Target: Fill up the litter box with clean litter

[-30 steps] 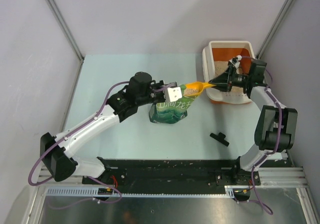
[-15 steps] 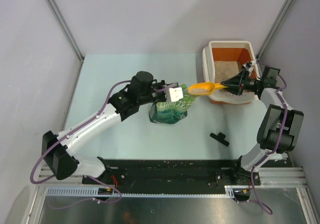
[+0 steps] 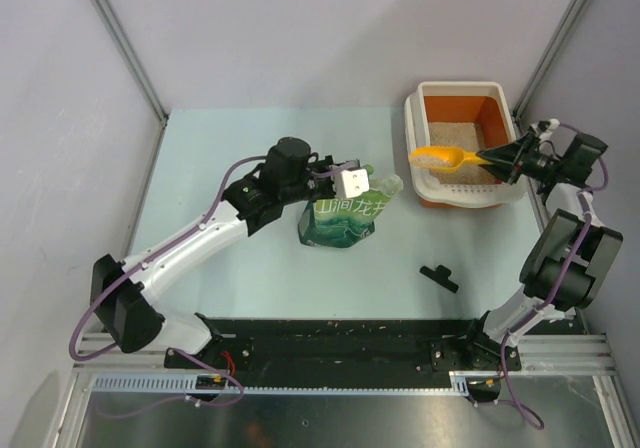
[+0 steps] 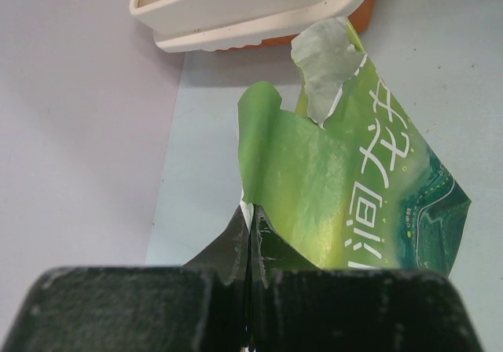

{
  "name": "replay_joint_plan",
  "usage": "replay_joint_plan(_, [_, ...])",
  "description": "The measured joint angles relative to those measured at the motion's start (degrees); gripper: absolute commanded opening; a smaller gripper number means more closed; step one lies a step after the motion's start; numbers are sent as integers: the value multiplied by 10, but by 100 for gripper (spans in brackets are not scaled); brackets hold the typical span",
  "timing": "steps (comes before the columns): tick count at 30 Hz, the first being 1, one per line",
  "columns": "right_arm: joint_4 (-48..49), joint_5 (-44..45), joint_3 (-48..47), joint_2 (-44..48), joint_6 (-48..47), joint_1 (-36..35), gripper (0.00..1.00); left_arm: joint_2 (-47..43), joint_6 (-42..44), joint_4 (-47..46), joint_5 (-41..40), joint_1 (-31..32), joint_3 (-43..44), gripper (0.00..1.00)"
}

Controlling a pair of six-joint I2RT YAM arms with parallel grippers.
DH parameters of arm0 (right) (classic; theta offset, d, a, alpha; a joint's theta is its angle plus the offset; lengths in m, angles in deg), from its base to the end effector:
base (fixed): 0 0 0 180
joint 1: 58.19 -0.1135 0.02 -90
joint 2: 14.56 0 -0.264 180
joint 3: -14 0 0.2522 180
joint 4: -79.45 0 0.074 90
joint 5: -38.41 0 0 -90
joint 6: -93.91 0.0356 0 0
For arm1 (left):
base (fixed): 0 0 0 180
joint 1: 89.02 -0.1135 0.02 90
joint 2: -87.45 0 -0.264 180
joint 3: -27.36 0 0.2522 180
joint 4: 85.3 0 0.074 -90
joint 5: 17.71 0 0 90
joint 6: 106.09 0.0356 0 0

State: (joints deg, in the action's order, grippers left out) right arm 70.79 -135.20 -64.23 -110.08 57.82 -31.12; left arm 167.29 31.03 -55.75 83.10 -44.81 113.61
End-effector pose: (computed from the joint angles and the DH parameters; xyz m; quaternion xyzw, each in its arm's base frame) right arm 0.3334 -0.1306 0.2672 0.1415 0.7102 0.6415 0.2533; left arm 0.2278 -0.2309 0.3587 0.6305 0.5435 -0.0647 0.5503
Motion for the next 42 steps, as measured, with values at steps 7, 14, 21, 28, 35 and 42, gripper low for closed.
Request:
replay_joint_plan(7, [234, 44, 2, -25, 177, 71, 0, 8, 5, 0, 0, 0, 4, 0])
replay_joint_plan(14, [272, 119, 2, -26, 168, 105, 0, 12, 10, 0, -1, 0, 5, 0])
replay_joint_plan(21, [75, 334, 9, 65, -55, 85, 0, 13, 10, 0, -1, 0, 7, 0])
replay_joint_plan(28, [-22, 585, -12, 136, -306, -58, 0, 12, 10, 0, 3, -1, 6, 0])
replay_joint_plan(35, [-64, 785, -23, 135, -589, -196, 0, 7, 10, 0, 16, -1, 3, 0])
replay_joint_plan(42, [-129, 773, -50, 156, -721, -191, 0, 7, 9, 0, 27, -2, 3, 0])
